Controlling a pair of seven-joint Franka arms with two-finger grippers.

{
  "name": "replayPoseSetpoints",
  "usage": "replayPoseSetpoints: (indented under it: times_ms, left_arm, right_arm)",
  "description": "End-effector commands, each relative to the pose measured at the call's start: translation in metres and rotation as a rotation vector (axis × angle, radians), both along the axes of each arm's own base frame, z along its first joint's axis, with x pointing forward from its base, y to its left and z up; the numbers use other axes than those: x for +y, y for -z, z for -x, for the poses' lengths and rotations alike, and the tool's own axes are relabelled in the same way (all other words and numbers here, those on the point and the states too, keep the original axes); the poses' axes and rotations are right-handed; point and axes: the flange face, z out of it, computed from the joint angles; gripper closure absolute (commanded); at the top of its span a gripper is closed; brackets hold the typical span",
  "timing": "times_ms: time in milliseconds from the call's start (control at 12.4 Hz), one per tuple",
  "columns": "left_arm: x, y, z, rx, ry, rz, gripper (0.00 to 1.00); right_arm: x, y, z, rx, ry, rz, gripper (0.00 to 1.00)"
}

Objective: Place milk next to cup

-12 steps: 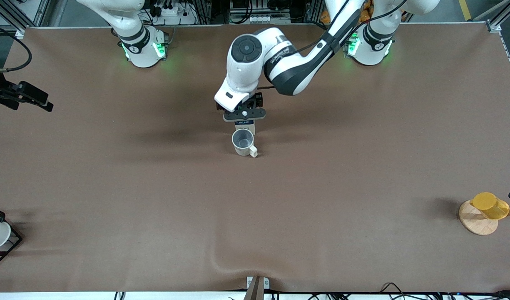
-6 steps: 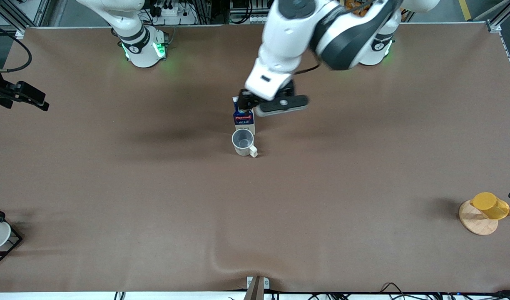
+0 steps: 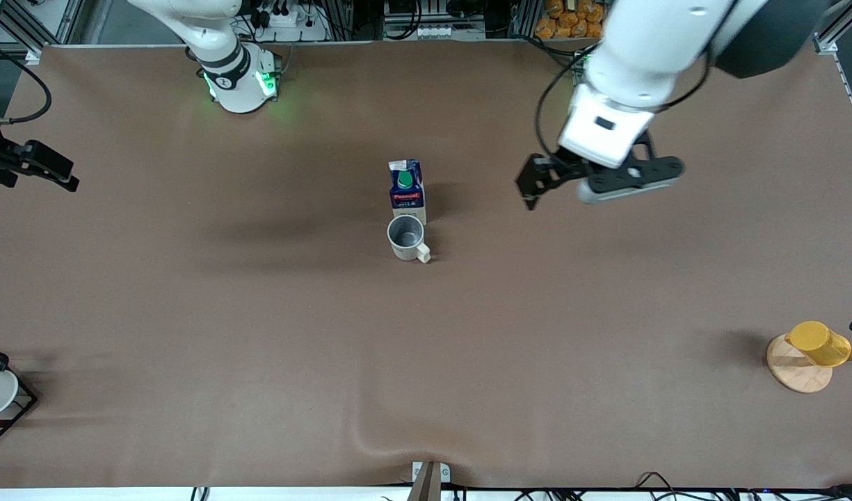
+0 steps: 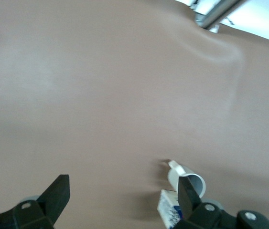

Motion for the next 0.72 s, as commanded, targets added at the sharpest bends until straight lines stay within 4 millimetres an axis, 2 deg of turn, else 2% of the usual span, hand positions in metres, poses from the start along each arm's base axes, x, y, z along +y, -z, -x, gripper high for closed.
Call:
replayPoseSetpoints:
  times_ms: [0, 402, 643]
  left_arm:
    - [0.036, -0.020, 0.006, -0.011, -0.007, -0.036, 0.00]
    - [0.106, -0.038, 0.003, 0.026, 0.034, -0.089, 0.00]
    - [0.171, -0.050, 0.001, 0.045, 0.131, -0.131, 0.00]
  right_arm:
    - [0.002, -0.003, -0.004, -0.006, 0.011, 0.017, 0.00]
    - [0.001, -0.002, -0.003, 0.002, 0.014, 0.010, 0.00]
    - [-0.004, -0.004, 0.000, 0.014, 0.033, -0.030, 0.00]
